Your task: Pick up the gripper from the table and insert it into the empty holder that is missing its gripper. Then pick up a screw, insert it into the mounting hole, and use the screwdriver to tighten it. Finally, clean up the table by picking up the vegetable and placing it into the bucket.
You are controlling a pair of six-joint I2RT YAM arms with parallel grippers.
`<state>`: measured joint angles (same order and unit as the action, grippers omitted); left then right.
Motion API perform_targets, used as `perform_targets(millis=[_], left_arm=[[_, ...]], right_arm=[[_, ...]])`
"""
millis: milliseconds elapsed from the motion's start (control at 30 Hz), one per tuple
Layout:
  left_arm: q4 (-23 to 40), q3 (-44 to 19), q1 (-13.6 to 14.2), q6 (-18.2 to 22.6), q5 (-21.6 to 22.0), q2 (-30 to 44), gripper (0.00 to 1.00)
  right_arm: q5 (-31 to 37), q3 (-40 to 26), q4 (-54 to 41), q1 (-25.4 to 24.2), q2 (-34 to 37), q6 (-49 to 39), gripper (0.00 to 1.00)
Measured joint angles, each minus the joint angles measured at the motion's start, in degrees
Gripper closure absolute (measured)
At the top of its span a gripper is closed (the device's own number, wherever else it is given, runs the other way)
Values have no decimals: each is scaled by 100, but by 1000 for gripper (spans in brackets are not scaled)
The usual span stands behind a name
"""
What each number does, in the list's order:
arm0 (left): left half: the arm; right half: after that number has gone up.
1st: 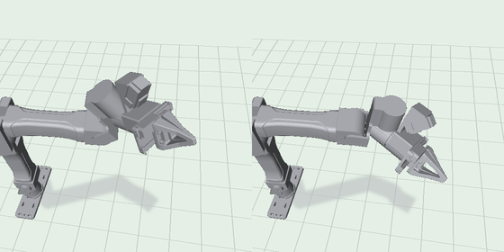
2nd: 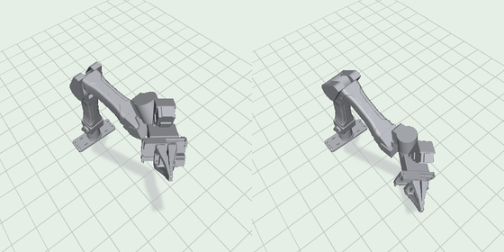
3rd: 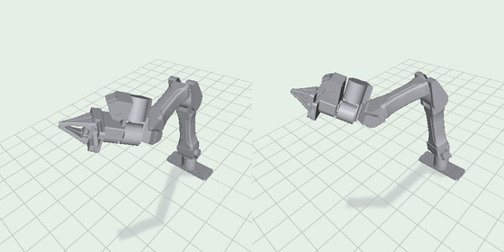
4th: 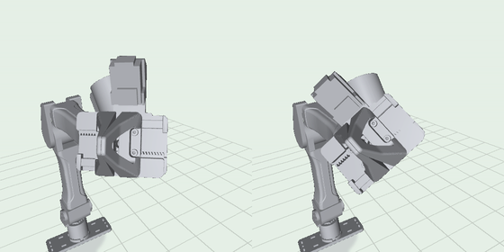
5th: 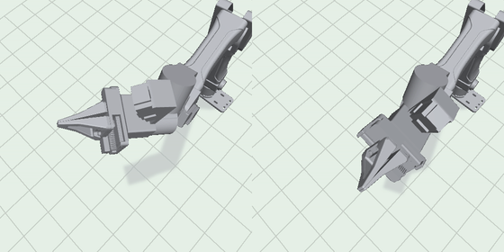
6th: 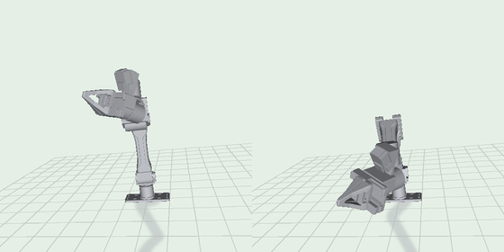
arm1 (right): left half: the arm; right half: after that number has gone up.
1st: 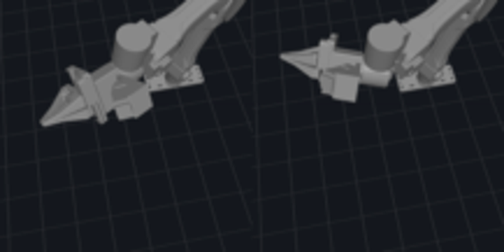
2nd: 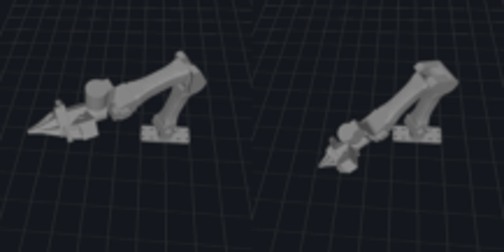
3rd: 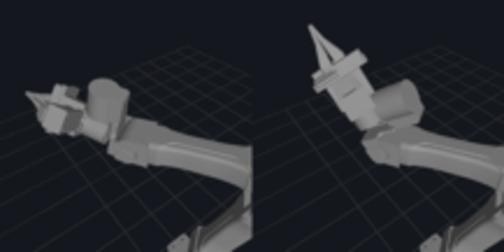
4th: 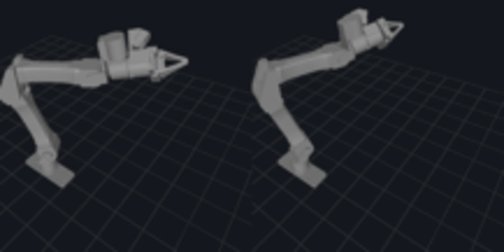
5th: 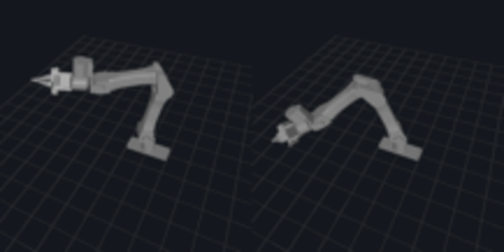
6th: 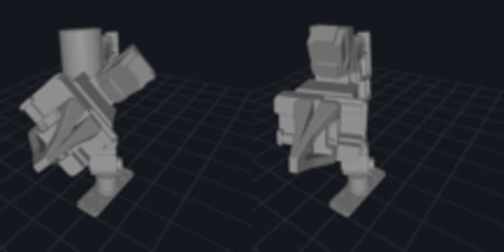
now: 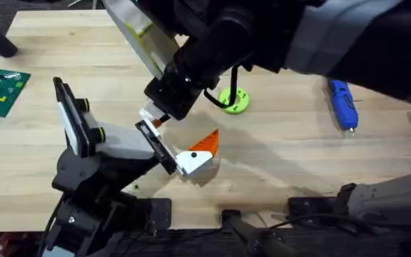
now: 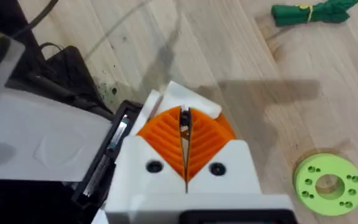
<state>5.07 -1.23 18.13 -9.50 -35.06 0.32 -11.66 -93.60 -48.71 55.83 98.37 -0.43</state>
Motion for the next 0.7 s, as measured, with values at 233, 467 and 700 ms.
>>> perform_targets(millis=[233, 467, 700], left_arm=[[1, 0, 0, 2, -1, 0, 18], [0, 0, 0, 2, 0, 0, 18], [-5, 0, 0, 7, 26, -2, 18]], right_arm=[[-2, 0, 0, -2, 0, 0, 994], [-2, 0, -1, -2, 0, 3, 988], [167, 0, -19, -113, 0, 17, 109]])
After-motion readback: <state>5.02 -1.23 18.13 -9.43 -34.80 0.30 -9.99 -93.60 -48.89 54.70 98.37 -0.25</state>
